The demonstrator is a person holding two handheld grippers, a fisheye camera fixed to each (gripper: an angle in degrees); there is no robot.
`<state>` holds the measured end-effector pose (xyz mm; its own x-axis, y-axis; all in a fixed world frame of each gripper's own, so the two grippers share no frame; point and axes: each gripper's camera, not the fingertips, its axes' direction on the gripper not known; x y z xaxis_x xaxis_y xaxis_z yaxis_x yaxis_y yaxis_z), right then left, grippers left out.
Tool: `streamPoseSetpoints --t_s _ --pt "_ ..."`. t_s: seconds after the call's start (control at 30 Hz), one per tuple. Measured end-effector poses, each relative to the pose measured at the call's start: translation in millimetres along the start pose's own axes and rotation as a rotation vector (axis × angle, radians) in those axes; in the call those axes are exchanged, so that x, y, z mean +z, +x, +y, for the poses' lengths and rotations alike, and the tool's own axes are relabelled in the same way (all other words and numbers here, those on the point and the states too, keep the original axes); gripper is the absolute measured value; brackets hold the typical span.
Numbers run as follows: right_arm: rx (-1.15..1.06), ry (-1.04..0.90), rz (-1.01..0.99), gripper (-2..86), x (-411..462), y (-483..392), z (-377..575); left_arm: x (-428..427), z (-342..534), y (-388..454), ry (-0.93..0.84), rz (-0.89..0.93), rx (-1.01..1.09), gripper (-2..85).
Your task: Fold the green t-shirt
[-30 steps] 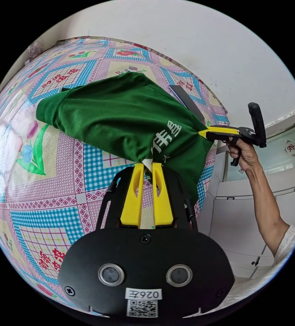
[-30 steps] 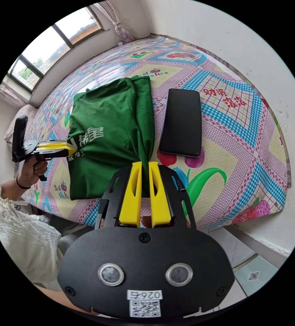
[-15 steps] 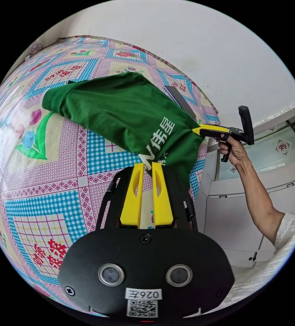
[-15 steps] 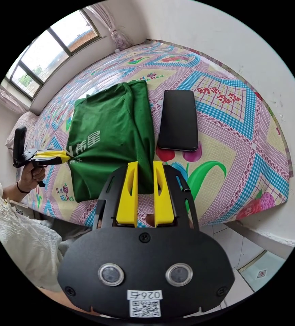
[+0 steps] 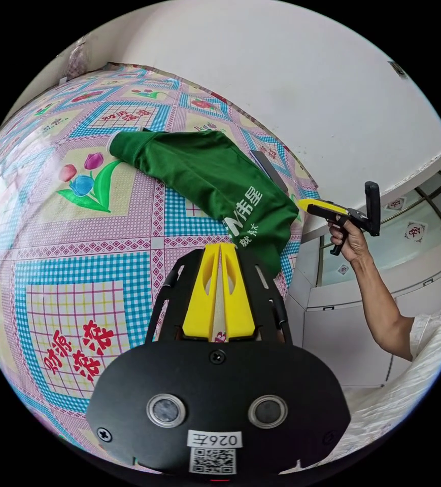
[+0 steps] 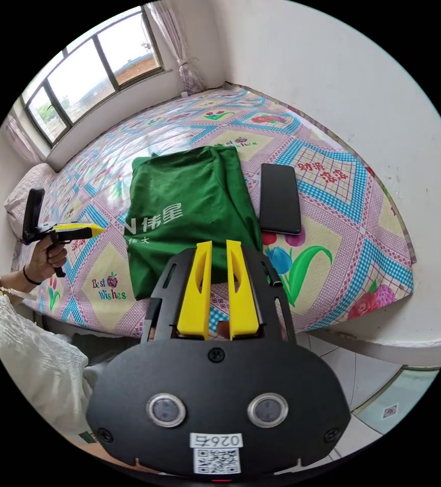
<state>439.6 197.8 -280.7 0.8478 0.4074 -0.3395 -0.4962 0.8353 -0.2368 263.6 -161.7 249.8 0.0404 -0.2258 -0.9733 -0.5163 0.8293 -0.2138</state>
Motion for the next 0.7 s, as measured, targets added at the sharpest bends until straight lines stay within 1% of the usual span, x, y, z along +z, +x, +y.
streamPoseSetpoints --t_s 0.1,0.17,0.2,0.27,0.33,0.43,0.5,0.57,0.6,0.7 --pt "-0.003 0.016 -0.083 1.1 5.5 -22.2 4.1 -14.2 20.4 3.9 0.006 -0.062 0.001 -1.0" --pt "-0.038 0.077 -0.162 0.7 -1.7 -58.5 9.3 -31.1 42.4 4.4 0.014 -0.141 -0.012 -1.0" --pt "-0.056 0.092 -0.167 0.3 -4.0 -71.2 10.8 -35.7 48.4 3.8 0.015 -0.163 -0.020 -1.0" --pt "-0.132 0.199 -0.179 -0.7 -15.9 -128.5 20.1 -54.2 74.3 0.4 0.016 -0.258 -0.057 -1.0" --pt "-0.183 0.252 -0.214 -0.8 -22.1 -173.6 26.3 -69.4 95.7 -3.0 0.021 -0.318 -0.087 -1.0" --pt "-0.246 0.252 -0.280 -0.9 -26.0 -247.6 33.9 -90.9 131.1 -12.9 -0.006 -0.397 -0.161 -1.0" --pt "-0.268 0.243 -0.269 -0.9 -28.9 -291.3 40.8 -103.9 153.4 -18.7 -0.003 -0.423 -0.184 -0.9" --pt "-0.274 0.311 -0.228 -0.9 -37.0 -341.3 56.7 -123.7 184.5 -23.9 0.026 -0.494 -0.221 -0.8" --pt "-0.269 0.328 -0.220 -0.9 -38.8 -352.2 60.7 -129.2 192.1 -24.3 0.038 -0.508 -0.224 -0.8" --pt "-0.235 0.380 -0.263 -0.9 -46.1 -396.7 75.3 -154.9 226.4 -24.7 0.065 -0.567 -0.234 -0.8"
